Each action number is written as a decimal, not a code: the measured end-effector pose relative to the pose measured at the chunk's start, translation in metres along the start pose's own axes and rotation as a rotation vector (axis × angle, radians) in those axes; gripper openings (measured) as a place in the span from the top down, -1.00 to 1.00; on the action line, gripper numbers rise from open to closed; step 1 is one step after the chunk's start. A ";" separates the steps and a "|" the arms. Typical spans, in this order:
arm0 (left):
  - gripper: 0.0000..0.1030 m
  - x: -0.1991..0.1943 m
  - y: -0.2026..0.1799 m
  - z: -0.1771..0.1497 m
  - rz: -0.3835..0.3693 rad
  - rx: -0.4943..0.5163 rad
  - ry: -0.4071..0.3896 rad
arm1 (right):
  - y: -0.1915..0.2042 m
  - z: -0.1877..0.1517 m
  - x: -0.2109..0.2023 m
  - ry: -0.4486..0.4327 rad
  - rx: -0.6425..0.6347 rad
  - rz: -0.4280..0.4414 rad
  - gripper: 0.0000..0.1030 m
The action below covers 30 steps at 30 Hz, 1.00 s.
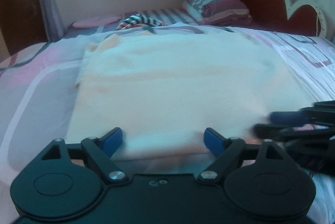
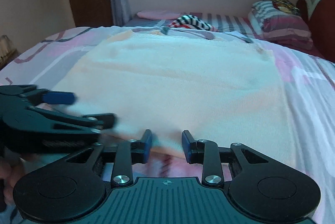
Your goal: Fold small clothes
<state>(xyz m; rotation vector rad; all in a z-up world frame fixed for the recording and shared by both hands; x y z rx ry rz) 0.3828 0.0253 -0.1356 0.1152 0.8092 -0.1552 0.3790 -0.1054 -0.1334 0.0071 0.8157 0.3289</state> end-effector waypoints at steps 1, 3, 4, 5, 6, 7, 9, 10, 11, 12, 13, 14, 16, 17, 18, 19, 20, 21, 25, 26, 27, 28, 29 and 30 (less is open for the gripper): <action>-0.66 -0.003 0.005 -0.004 0.015 0.008 0.000 | -0.007 -0.003 -0.005 0.001 0.012 -0.015 0.40; -0.66 -0.008 0.019 -0.009 0.029 0.000 0.002 | -0.027 -0.011 -0.018 0.000 0.046 -0.070 0.40; -0.65 -0.010 0.025 -0.012 0.032 -0.010 0.004 | -0.038 -0.015 -0.024 -0.001 0.069 -0.087 0.41; -0.64 -0.011 0.029 -0.014 0.045 -0.009 0.005 | -0.051 -0.020 -0.029 0.000 0.092 -0.106 0.43; -0.65 -0.012 0.031 -0.015 0.058 -0.001 0.008 | -0.062 -0.023 -0.033 0.000 0.113 -0.114 0.44; -0.64 -0.012 0.032 -0.017 0.067 -0.001 0.009 | -0.071 -0.027 -0.036 0.007 0.125 -0.130 0.46; -0.64 -0.013 0.032 -0.018 0.074 -0.017 0.014 | -0.080 -0.032 -0.039 0.014 0.142 -0.124 0.48; -0.63 -0.013 0.031 -0.017 0.080 -0.017 0.018 | -0.081 -0.033 -0.041 0.016 0.139 -0.127 0.48; -0.60 -0.014 0.030 -0.016 0.083 -0.019 0.023 | -0.079 -0.033 -0.041 0.019 0.124 -0.133 0.48; -0.58 -0.015 0.030 -0.014 0.082 -0.030 0.023 | -0.078 -0.032 -0.044 0.019 0.120 -0.137 0.48; -0.57 -0.018 0.031 -0.013 0.081 -0.043 0.019 | -0.079 -0.029 -0.049 0.002 0.132 -0.137 0.48; -0.55 -0.020 0.032 -0.012 0.076 -0.056 0.010 | -0.081 -0.026 -0.054 -0.024 0.147 -0.134 0.48; -0.51 -0.024 0.035 -0.010 0.078 -0.073 -0.003 | -0.082 -0.021 -0.059 -0.052 0.165 -0.146 0.48; -0.50 -0.025 0.035 -0.008 0.083 -0.075 -0.013 | -0.085 -0.019 -0.060 -0.062 0.175 -0.151 0.48; -0.50 -0.026 0.036 -0.007 0.084 -0.079 -0.020 | -0.086 -0.017 -0.061 -0.068 0.181 -0.152 0.48; -0.50 -0.026 0.036 -0.005 0.082 -0.084 -0.022 | -0.088 -0.015 -0.060 -0.069 0.181 -0.152 0.48; -0.50 -0.024 0.036 -0.005 0.079 -0.086 -0.018 | -0.088 -0.014 -0.058 -0.062 0.175 -0.153 0.48; -0.51 -0.020 0.036 -0.004 0.079 -0.086 -0.005 | -0.090 -0.015 -0.055 -0.052 0.169 -0.154 0.48; -0.56 -0.009 0.039 -0.005 0.079 -0.095 0.027 | -0.092 -0.023 -0.045 -0.014 0.140 -0.169 0.48; -0.56 -0.009 0.039 -0.005 0.081 -0.094 0.031 | -0.091 -0.022 -0.046 -0.009 0.143 -0.170 0.48; -0.56 -0.010 0.039 -0.004 0.080 -0.099 0.031 | -0.090 -0.022 -0.050 -0.015 0.152 -0.167 0.48; -0.55 -0.010 0.040 -0.004 0.077 -0.105 0.029 | -0.092 -0.021 -0.054 -0.031 0.164 -0.162 0.48; -0.55 -0.010 0.040 -0.004 0.077 -0.104 0.030 | -0.093 -0.020 -0.058 -0.049 0.173 -0.160 0.48; -0.55 -0.010 0.040 -0.005 0.079 -0.099 0.028 | -0.094 -0.020 -0.060 -0.058 0.176 -0.158 0.48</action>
Point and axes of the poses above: each gripper's, at about its wrist camera, not at the fingertips, and x roughly the way its jaws point, y to its left, z to its top, the point moved 4 cm from there along x, roughly the way its jaws point, and after that the axes turned 2 degrees about y, right-handed, at the moved point
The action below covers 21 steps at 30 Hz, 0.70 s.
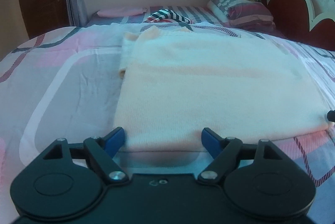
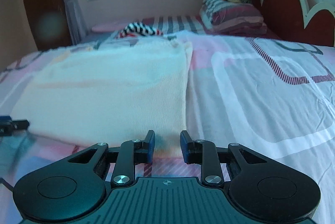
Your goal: Fold small clothes
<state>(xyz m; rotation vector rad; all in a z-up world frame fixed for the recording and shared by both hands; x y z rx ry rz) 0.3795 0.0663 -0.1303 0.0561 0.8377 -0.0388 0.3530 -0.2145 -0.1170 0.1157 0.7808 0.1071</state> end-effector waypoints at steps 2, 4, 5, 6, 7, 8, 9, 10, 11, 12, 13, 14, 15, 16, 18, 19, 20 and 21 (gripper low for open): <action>-0.56 0.000 -0.001 -0.001 0.002 0.006 -0.002 | -0.002 -0.008 0.008 0.048 -0.004 -0.002 0.48; -0.56 0.000 -0.001 -0.001 -0.001 0.006 0.000 | -0.004 -0.010 0.009 0.038 -0.012 -0.002 0.48; -0.56 -0.001 -0.001 -0.001 -0.001 0.007 0.002 | -0.005 -0.009 0.009 0.043 0.001 0.004 0.48; -0.57 -0.001 -0.002 -0.001 -0.002 0.010 0.004 | -0.006 -0.008 0.009 0.049 0.015 0.006 0.48; -0.57 -0.001 -0.001 -0.001 -0.002 0.013 0.005 | -0.006 -0.007 0.008 0.054 0.019 0.007 0.48; -0.59 0.000 -0.001 -0.001 -0.001 0.017 0.006 | -0.006 -0.007 0.008 0.055 0.016 0.005 0.48; -0.59 0.000 -0.001 -0.001 -0.001 0.018 0.006 | -0.006 -0.007 0.007 0.056 0.012 0.004 0.48; -0.60 0.000 -0.001 -0.001 0.000 0.019 0.007 | -0.006 -0.008 0.008 0.055 0.009 0.002 0.48; -0.61 0.000 -0.001 0.000 -0.001 0.021 0.008 | -0.006 -0.007 0.008 0.055 0.003 0.000 0.48; -0.61 0.000 0.000 0.000 -0.004 0.019 0.011 | -0.006 -0.007 0.009 0.054 -0.001 -0.001 0.48; -0.60 -0.001 0.001 0.001 -0.009 0.011 0.016 | -0.006 -0.007 0.009 0.054 -0.004 -0.002 0.48; -0.60 -0.003 0.004 0.002 -0.015 -0.001 0.019 | -0.005 -0.006 0.009 0.055 -0.010 -0.002 0.48; -0.60 -0.008 0.007 0.002 -0.021 -0.024 0.016 | -0.007 -0.005 0.009 0.058 -0.009 -0.001 0.48; -0.60 -0.013 0.010 0.001 -0.024 -0.046 0.013 | -0.009 -0.004 0.005 0.056 0.006 -0.001 0.48; -0.60 -0.024 0.019 -0.001 -0.035 -0.089 0.002 | -0.013 -0.002 -0.012 -0.010 0.040 0.001 0.48; -0.60 -0.028 0.022 -0.004 -0.036 -0.102 0.000 | -0.015 -0.002 -0.020 -0.036 0.056 0.008 0.48; -0.60 -0.030 0.024 -0.007 -0.033 -0.109 0.004 | -0.016 -0.003 -0.025 -0.047 0.070 0.014 0.48; -0.59 -0.032 0.025 -0.010 -0.033 -0.112 0.009 | -0.016 -0.005 -0.030 -0.054 0.075 0.018 0.48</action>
Point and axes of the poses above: each gripper's, at about its wrist camera, not at the fingertips, and x roughly the way its jaws point, y to its left, z to its top, the point moved 4 cm from there along x, roughly the way its jaws point, and after that the axes turned 2 degrees about y, right-handed, at the moved point
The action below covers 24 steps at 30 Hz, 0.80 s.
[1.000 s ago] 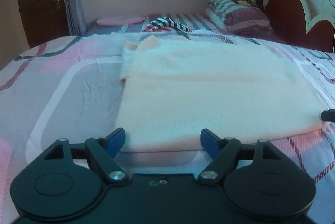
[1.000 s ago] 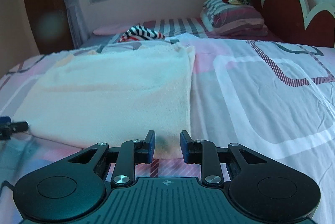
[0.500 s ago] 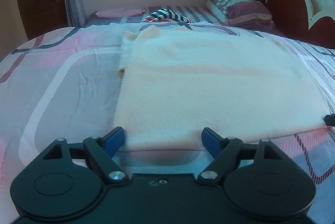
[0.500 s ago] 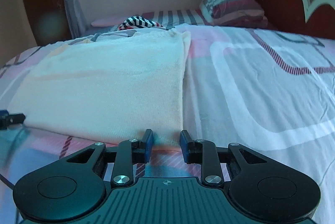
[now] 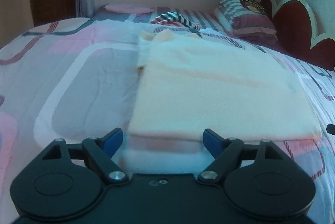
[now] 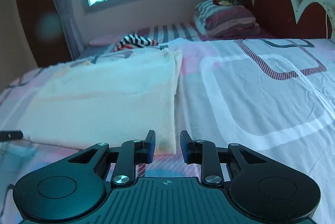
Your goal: Fold small clothes
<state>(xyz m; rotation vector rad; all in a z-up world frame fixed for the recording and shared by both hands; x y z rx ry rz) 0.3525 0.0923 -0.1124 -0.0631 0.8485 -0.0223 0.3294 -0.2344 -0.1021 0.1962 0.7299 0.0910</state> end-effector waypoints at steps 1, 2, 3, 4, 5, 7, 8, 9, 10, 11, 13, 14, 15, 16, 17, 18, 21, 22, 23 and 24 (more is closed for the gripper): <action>-0.59 -0.001 0.001 -0.003 -0.003 -0.007 0.006 | 0.001 -0.001 -0.003 -0.002 -0.002 0.001 0.48; -0.58 -0.001 0.002 -0.006 -0.006 -0.018 0.016 | 0.004 -0.003 -0.004 0.002 -0.006 0.008 0.48; -0.56 -0.002 0.002 -0.008 -0.011 -0.030 0.024 | 0.007 -0.004 -0.005 0.006 -0.011 0.018 0.48; -0.56 -0.002 0.002 -0.009 -0.017 -0.040 0.030 | 0.011 -0.005 -0.006 0.010 -0.018 0.026 0.48; -0.54 -0.001 0.001 -0.011 -0.022 -0.051 0.035 | 0.015 -0.005 -0.006 0.013 -0.027 0.033 0.48; -0.52 -0.002 0.001 -0.013 -0.036 -0.076 0.044 | 0.023 -0.005 -0.005 0.019 -0.033 0.046 0.48; -0.45 -0.003 0.000 -0.012 -0.046 -0.091 0.049 | 0.026 -0.006 -0.005 0.023 -0.032 0.056 0.48; -0.33 -0.005 -0.002 -0.012 -0.067 -0.107 0.051 | 0.030 -0.006 -0.003 0.027 -0.033 0.064 0.48; -0.31 -0.006 -0.005 -0.011 -0.095 -0.121 0.052 | 0.031 -0.006 -0.001 0.033 -0.035 0.072 0.48; -0.31 -0.006 -0.007 -0.011 -0.107 -0.133 0.053 | 0.034 -0.006 0.001 0.036 -0.039 0.077 0.48; -0.31 -0.002 -0.010 -0.011 -0.108 -0.165 0.065 | 0.038 -0.006 0.003 0.039 -0.046 0.088 0.48; -0.31 0.000 -0.010 -0.011 -0.111 -0.184 0.067 | 0.040 -0.006 0.004 0.041 -0.048 0.091 0.48; -0.31 0.002 -0.010 -0.011 -0.116 -0.205 0.064 | 0.040 -0.007 0.006 0.041 -0.048 0.092 0.48; -0.31 0.004 -0.009 -0.011 -0.121 -0.227 0.062 | 0.041 -0.006 0.006 0.041 -0.049 0.093 0.48; -0.31 0.005 -0.008 -0.011 -0.128 -0.256 0.059 | 0.042 -0.006 0.007 0.040 -0.049 0.094 0.48; -0.32 0.007 -0.005 -0.010 -0.143 -0.302 0.051 | 0.041 -0.005 0.008 0.039 -0.047 0.096 0.48; -0.33 0.011 0.012 -0.014 -0.242 -0.555 0.016 | 0.041 -0.002 0.009 0.033 -0.046 0.106 0.48; -0.33 0.013 0.016 -0.017 -0.293 -0.645 0.012 | 0.041 0.000 0.010 0.030 -0.043 0.111 0.48; -0.33 0.015 0.019 -0.020 -0.321 -0.709 0.006 | 0.042 0.001 0.010 0.028 -0.037 0.117 0.48; -0.33 0.016 0.021 -0.022 -0.322 -0.746 -0.011 | 0.043 0.003 0.011 0.025 -0.028 0.125 0.48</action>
Point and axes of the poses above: each gripper's, at about its wrist camera, not at the fingertips, and x roughly the way its jaws point, y to its left, z to its top, the point moved 4 cm from there along x, roughly the way its jaws point, and after that the axes turned 2 degrees about y, right-handed, at the moved point
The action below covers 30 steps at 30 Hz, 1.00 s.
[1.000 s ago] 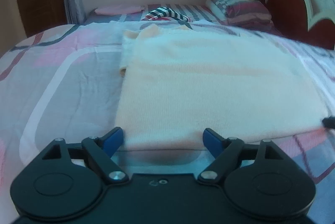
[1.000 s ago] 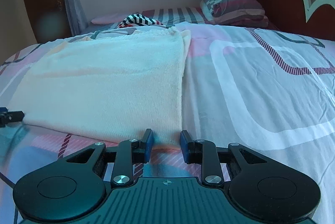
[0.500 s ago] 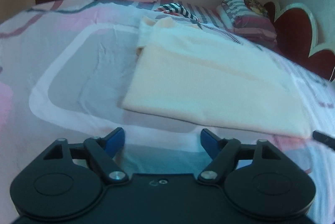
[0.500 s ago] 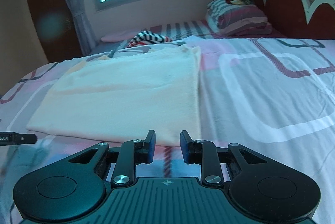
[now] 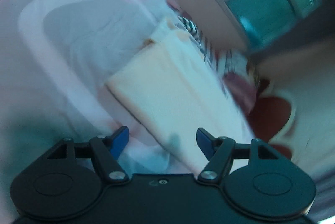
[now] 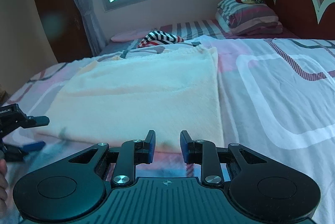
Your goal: Fold small clothes
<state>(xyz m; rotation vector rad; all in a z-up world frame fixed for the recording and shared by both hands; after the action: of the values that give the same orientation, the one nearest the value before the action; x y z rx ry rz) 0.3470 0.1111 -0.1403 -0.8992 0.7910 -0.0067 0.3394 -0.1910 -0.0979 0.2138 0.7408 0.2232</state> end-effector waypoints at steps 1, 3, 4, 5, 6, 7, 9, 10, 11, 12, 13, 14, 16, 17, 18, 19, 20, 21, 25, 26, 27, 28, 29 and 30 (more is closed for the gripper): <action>-0.33 0.001 0.001 0.001 -0.007 -0.021 -0.014 | 0.001 0.003 0.001 -0.004 0.007 0.007 0.48; -0.32 0.006 0.003 0.003 -0.024 -0.057 -0.038 | 0.006 0.009 0.003 -0.016 0.020 0.023 0.48; -0.29 0.008 0.003 0.005 -0.027 -0.067 -0.052 | 0.008 0.013 0.004 -0.022 0.025 0.031 0.48; -0.27 0.011 0.003 0.008 -0.028 -0.072 -0.066 | 0.010 0.017 0.005 -0.028 0.030 0.039 0.49; -0.26 0.014 0.002 0.008 -0.033 -0.074 -0.076 | 0.012 0.020 0.006 -0.038 0.034 0.047 0.52; -0.22 0.017 0.001 0.012 -0.035 -0.078 -0.089 | 0.014 0.024 0.008 -0.046 0.036 0.052 0.73; -0.14 0.024 0.002 0.016 -0.039 -0.093 -0.113 | 0.018 0.030 0.013 -0.051 0.044 0.067 0.86; -0.14 0.027 0.001 0.017 -0.040 -0.094 -0.123 | 0.020 0.033 0.016 -0.051 0.046 0.073 0.87; -0.13 0.030 0.000 0.019 -0.038 -0.092 -0.130 | 0.021 0.035 0.019 -0.051 0.046 0.078 0.87; -0.13 0.031 -0.002 0.020 -0.037 -0.086 -0.137 | 0.023 0.037 0.022 -0.050 0.044 0.083 0.87; -0.13 0.034 -0.004 0.020 -0.037 -0.080 -0.143 | 0.024 0.039 0.026 -0.046 0.044 0.089 0.87; -0.13 0.035 -0.006 0.020 -0.039 -0.075 -0.149 | 0.025 0.041 0.030 -0.041 0.046 0.095 0.87; -0.12 0.038 -0.009 0.020 -0.041 -0.074 -0.166 | 0.029 0.046 0.040 -0.037 0.048 0.106 0.87; -0.11 0.039 -0.009 0.020 -0.047 -0.083 -0.175 | 0.030 0.048 0.045 -0.033 0.051 0.114 0.87; -0.11 0.041 -0.010 0.021 -0.047 -0.090 -0.185 | 0.032 0.051 0.052 -0.030 0.053 0.120 0.87; -0.11 0.043 -0.012 0.022 -0.044 -0.093 -0.191 | 0.035 0.054 0.059 -0.026 0.054 0.123 0.87; -0.11 0.048 -0.016 0.025 -0.036 -0.092 -0.195 | 0.036 0.057 0.065 -0.024 0.056 0.126 0.87; -0.09 0.053 -0.019 0.027 -0.030 -0.090 -0.200 | 0.037 0.060 0.073 -0.019 0.064 0.133 0.87; 0.14 0.062 -0.022 0.033 -0.012 -0.096 -0.210 | 0.042 0.071 0.099 -0.008 0.084 0.149 0.87; 0.24 0.063 -0.019 0.033 -0.011 -0.088 -0.201 | 0.043 0.073 0.104 -0.006 0.086 0.155 0.87; 0.28 0.065 -0.019 0.034 -0.013 -0.072 -0.191 | 0.045 0.074 0.108 -0.004 0.088 0.158 0.87; 0.29 0.065 -0.019 0.036 -0.017 -0.059 -0.188 | 0.046 0.075 0.111 -0.003 0.088 0.163 0.87; 0.29 0.068 -0.019 0.037 -0.016 -0.052 -0.185 | 0.047 0.076 0.114 -0.001 0.086 0.168 0.87; 0.29 0.067 -0.018 0.038 -0.025 -0.052 -0.184 | 0.049 0.076 0.117 -0.002 0.084 0.171 0.87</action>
<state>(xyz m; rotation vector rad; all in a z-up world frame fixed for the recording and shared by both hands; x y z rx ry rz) 0.4247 0.1044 -0.1549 -0.9448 0.6111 0.0740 0.4693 -0.1211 -0.1046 0.3583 0.7313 0.3545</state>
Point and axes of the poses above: each gripper's, at about its wrist camera, not at the fingertips, and x roughly the way its jaws point, y to its left, z to its top, the point moved 4 cm from there along x, roughly the way its jaws point, and after that the axes turned 2 degrees about y, right-handed, at the moved point
